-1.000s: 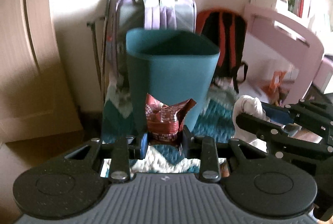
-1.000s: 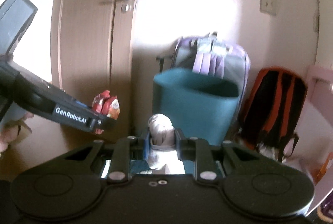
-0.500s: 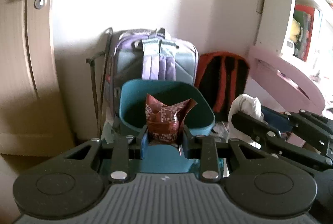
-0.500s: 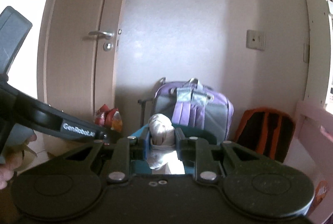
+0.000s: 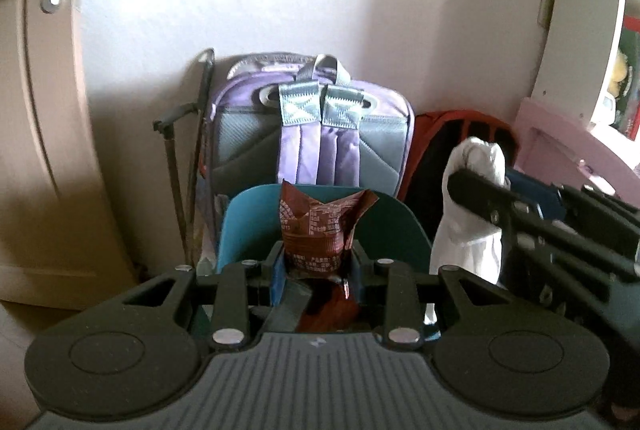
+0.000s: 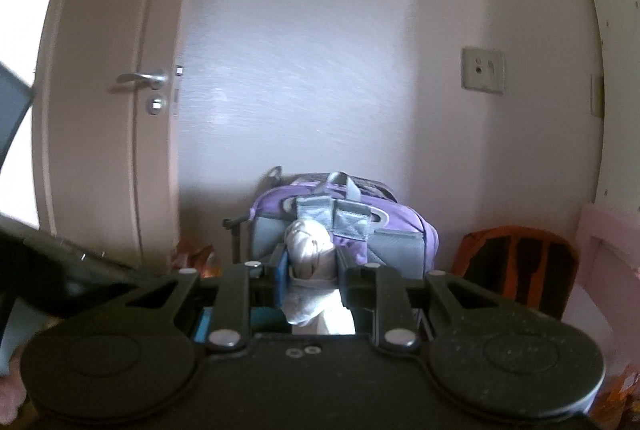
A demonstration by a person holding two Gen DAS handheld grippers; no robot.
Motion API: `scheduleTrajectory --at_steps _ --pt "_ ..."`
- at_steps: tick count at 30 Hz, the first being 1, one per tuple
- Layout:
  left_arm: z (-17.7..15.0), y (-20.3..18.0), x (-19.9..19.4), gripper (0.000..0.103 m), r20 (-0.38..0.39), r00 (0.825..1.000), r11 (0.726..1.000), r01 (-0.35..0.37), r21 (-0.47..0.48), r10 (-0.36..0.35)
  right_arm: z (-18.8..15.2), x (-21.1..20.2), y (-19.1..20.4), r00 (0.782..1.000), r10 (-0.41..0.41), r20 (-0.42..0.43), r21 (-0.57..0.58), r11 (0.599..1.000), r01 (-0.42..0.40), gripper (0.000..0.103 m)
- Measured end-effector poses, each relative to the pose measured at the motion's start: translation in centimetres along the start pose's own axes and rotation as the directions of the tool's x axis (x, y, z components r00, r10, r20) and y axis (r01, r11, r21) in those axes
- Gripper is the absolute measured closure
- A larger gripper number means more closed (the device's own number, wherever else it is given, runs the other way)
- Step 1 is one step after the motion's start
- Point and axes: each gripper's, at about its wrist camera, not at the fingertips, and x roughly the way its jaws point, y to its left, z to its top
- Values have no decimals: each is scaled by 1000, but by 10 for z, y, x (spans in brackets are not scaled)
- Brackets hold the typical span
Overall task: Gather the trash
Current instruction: 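Carry wrapper and white bag up over the teal wastebasket with both tools, then open both tools to drop wrapper and white bag into the wastebasket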
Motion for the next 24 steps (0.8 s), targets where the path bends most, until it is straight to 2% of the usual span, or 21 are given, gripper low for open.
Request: scheduleTrajectory --at_steps 5,12,16,20,23,24 --pt "-3 0 46 72 -57 998 1000 5 6 -5 -11 41 -20 998 9 -54 93 996 -4 80" --pt "-20 7 95 72 -158 987 1000 1 14 1 -41 82 -25 984 31 -176 101 995 -13 77" --pt "-28 11 110 72 -203 979 1000 13 18 -9 -59 93 -22 964 43 -261 100 995 -17 73" --pt "-34 13 115 72 -223 975 1000 20 2 -19 -67 94 -29 948 60 -311 157 988 -11 69" --pt "-38 14 115 70 -224 974 1000 20 -14 -23 -72 92 -34 943 66 -325 180 984 -7 64" --pt "-40 14 115 69 -227 974 1000 22 -17 -25 -72 91 -35 943 68 -327 187 982 -6 57"
